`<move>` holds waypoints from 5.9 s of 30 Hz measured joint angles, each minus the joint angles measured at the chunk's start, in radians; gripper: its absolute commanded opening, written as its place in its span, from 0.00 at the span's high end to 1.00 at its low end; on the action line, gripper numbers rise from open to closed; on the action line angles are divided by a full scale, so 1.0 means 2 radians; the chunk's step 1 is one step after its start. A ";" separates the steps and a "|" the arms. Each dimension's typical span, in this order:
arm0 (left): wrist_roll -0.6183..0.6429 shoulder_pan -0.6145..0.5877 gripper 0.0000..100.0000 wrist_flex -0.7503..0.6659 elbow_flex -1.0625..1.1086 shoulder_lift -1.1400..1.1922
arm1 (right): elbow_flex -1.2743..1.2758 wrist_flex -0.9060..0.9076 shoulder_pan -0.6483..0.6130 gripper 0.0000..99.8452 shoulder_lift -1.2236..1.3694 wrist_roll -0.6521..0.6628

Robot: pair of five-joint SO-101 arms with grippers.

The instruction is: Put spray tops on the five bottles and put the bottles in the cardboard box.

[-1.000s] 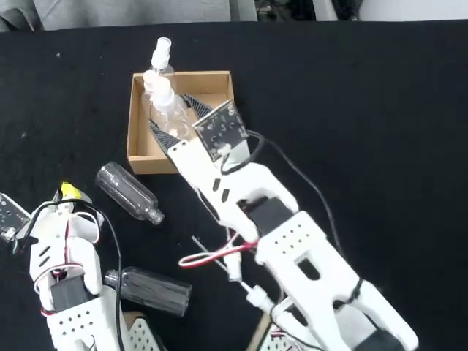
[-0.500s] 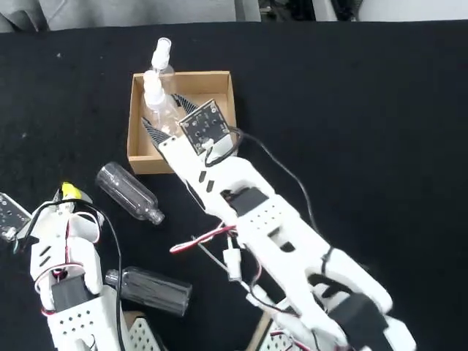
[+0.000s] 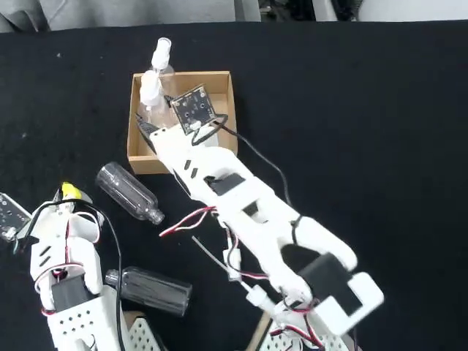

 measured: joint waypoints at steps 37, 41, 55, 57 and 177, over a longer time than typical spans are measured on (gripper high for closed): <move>0.000 0.000 0.97 0.000 0.000 0.000 | -0.048 -0.064 -0.023 0.85 0.130 -0.001; 0.000 0.000 0.97 0.000 0.000 0.000 | -0.032 -0.064 -0.025 0.85 0.130 -0.001; 0.000 0.000 0.97 0.000 0.000 0.000 | -0.031 -0.062 -0.025 0.72 0.130 -0.001; 0.000 0.000 0.97 0.000 0.000 0.000 | -0.031 -0.046 -0.025 0.69 0.130 -0.001; 0.000 -0.170 0.97 -0.064 0.000 0.000 | -0.292 0.568 -0.183 0.69 0.180 -0.002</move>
